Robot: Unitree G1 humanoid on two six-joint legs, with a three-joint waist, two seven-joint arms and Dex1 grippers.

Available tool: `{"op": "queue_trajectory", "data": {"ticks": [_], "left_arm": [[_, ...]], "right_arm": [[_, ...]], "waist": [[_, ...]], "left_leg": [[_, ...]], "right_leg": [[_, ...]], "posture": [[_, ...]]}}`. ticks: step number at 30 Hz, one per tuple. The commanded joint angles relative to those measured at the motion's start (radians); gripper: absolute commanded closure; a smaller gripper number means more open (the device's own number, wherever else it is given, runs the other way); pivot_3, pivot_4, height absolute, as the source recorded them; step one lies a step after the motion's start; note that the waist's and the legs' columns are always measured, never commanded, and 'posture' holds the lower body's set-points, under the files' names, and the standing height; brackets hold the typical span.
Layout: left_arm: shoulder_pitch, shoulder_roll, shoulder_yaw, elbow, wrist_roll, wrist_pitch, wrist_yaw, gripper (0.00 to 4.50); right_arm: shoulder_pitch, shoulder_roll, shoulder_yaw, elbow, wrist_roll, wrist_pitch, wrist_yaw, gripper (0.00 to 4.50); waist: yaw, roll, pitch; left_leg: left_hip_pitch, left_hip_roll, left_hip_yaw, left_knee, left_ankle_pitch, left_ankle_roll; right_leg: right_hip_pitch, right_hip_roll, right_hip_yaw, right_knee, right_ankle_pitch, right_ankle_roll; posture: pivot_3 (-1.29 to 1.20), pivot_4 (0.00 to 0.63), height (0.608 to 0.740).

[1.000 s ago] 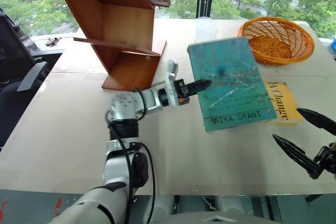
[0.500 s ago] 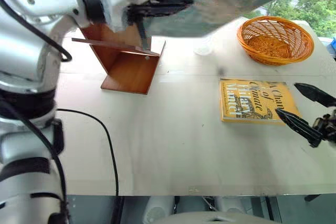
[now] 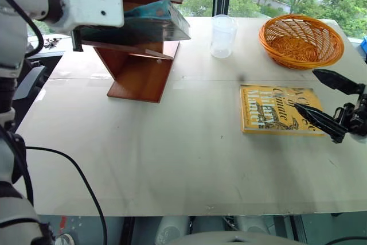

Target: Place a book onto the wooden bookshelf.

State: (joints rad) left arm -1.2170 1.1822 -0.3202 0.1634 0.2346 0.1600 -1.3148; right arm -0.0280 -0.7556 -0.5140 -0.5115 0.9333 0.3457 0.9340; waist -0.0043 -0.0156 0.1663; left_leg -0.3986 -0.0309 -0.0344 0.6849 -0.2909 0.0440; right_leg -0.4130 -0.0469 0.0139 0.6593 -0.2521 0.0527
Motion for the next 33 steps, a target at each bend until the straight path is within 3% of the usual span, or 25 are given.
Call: {"op": "queue_trajectory", "data": {"ticks": [1, 4, 10, 12, 14, 17, 19, 21, 24, 26, 28, 30, 33], "left_arm": [[0.016, 0.038, 0.02, 0.025, 0.066, -0.034, -0.012, 4.48], [0.074, 0.009, 0.023, 0.02, 0.065, -0.075, 0.001, 4.48], [0.143, 0.04, 0.216, -0.023, -0.114, -0.015, -0.034, 1.98], [0.181, 0.049, 0.303, -0.071, -0.249, 0.057, -0.103, 0.96], [0.207, 0.059, 0.399, -0.108, -0.382, 0.147, -0.153, 0.96], [0.222, 0.127, 0.518, -0.257, -0.662, 0.618, -0.218, 0.96], [0.202, 0.102, 0.576, -0.378, -0.89, 0.897, -0.188, 0.96], [0.207, 0.015, 0.62, -0.488, -1.066, 1.07, -0.094, 0.96], [0.354, -0.217, 0.694, -0.661, -1.196, 1.145, 0.147, 0.96], [0.544, -0.383, 0.691, -0.792, -1.152, 1.041, 0.296, 0.96], [0.697, -0.487, 0.66, -0.854, -1.14, 0.987, 0.381, 0.96], [0.751, -0.524, 0.65, -0.878, -1.177, 0.972, 0.416, 0.96], [0.888, -0.659, 0.536, -0.802, -1.036, 0.812, 0.516, 0.96]], "right_arm": [[-0.015, -0.013, -0.017, -0.009, 0.018, -0.005, 0.012, 0.0], [-0.014, -0.004, 0.004, -0.005, 0.009, -0.01, 0.02, 0.0], [0.006, -0.028, -0.019, -0.033, 0.051, 0.015, 0.037, 0.0], [0.002, -0.037, -0.023, -0.029, 0.056, 0.02, 0.04, 0.0], [-0.007, -0.043, -0.021, -0.025, 0.061, 0.025, 0.038, 0.0], [-0.008, -0.052, -0.022, -0.015, 0.065, 0.035, 0.047, 0.0], [-0.013, -0.062, -0.024, -0.006, 0.07, 0.044, 0.052, 0.0], [-0.018, -0.073, -0.026, 0.003, 0.072, 0.053, 0.056, 0.0], [-0.013, -0.091, -0.037, 0.011, 0.079, 0.067, 0.065, 0.0], [-0.002, -0.101, -0.052, 0.016, 0.075, 0.075, 0.071, 0.0], [0.014, -0.104, -0.07, 0.015, 0.076, 0.081, 0.069, 0.0], [0.025, -0.105, -0.089, 0.013, 0.084, 0.087, 0.072, 0.0], [0.052, -0.1, -0.11, -0.007, 0.083, 0.095, 0.056, 0.0]], "waist": [[-0.009, 0.0, 0.0], [-0.014, 0.001, -0.001], [-0.011, 0.001, 0.0], [-0.012, 0.0, 0.0], [-0.01, 0.0, 0.0], [-0.009, -0.001, 0.0], [-0.009, -0.002, 0.001], [-0.006, -0.002, 0.001], [0.006, 0.004, -0.002], [0.001, 0.003, -0.002], [-0.008, 0.002, -0.002], [-0.01, 0.001, -0.001], [-0.001, 0.007, -0.005]], "left_leg": [[0.001, 0.0, 0.0, 0.0, 0.0, 0.0], [0.004, 0.001, 0.0, -0.001, 0.0, 0.0], [0.005, 0.001, -0.001, 0.002, -0.002, 0.004], [0.004, 0.001, 0.0, 0.003, -0.002, 0.004], [0.003, 0.001, 0.0, 0.003, -0.001, 0.002], [0.001, 0.001, -0.001, 0.003, -0.001, 0.001], [0.001, 0.0, -0.001, 0.002, -0.001, 0.001], [0.001, 0.0, -0.002, 0.003, -0.002, 0.002], [0.006, -0.001, -0.003, 0.005, -0.002, 0.003], [0.011, 0.0, -0.003, 0.005, -0.002, 0.003], [0.016, 0.001, -0.002, 0.002, -0.002, 0.002], [0.016, 0.001, -0.001, 0.001, 0.0, 0.0], [0.016, 0.001, -0.002, 0.001, 0.0, 0.0]], "right_leg": [[0.0, 0.0, 0.0, 0.001, 0.0, 0.0], [0.0, 0.0, 0.003, 0.004, 0.0, 0.0], [0.001, 0.0, 0.003, 0.007, 0.0, -0.001], [0.0, 0.0, 0.003, 0.006, 0.0, -0.001], [0.001, -0.001, 0.003, 0.004, 0.0, 0.0], [0.0, -0.003, 0.001, 0.003, 0.0, 0.0], [0.0, -0.001, 0.0, 0.003, 0.0, 0.0], [0.001, -0.001, 0.0, 0.003, -0.001, 0.001], [0.007, -0.007, 0.001, 0.003, -0.001, 0.002], [0.01, -0.007, 0.003, 0.006, -0.001, 0.001], [0.013, -0.006, 0.006, 0.006, 0.0, 0.0], [0.012, -0.005, 0.008, 0.005, 0.0, 0.0], [0.012, -0.005, 0.007, 0.004, 0.0, 0.0]], "posture": [[0.0, 0.15, 0.74], [0.0, 0.15, 0.74], [0.0, 0.15, 0.74], [0.0, 0.15, 0.74], [0.0, 0.15, 0.74], [0.0, 0.15, 0.74], [0.0, 0.15, 0.74], [0.0, 0.15, 0.74], [0.0, 0.15, 0.74], [0.0, 0.15, 0.74], [0.0, 0.15, 0.74], [0.0, 0.15, 0.74], [0.0, 0.15, 0.74]]}}
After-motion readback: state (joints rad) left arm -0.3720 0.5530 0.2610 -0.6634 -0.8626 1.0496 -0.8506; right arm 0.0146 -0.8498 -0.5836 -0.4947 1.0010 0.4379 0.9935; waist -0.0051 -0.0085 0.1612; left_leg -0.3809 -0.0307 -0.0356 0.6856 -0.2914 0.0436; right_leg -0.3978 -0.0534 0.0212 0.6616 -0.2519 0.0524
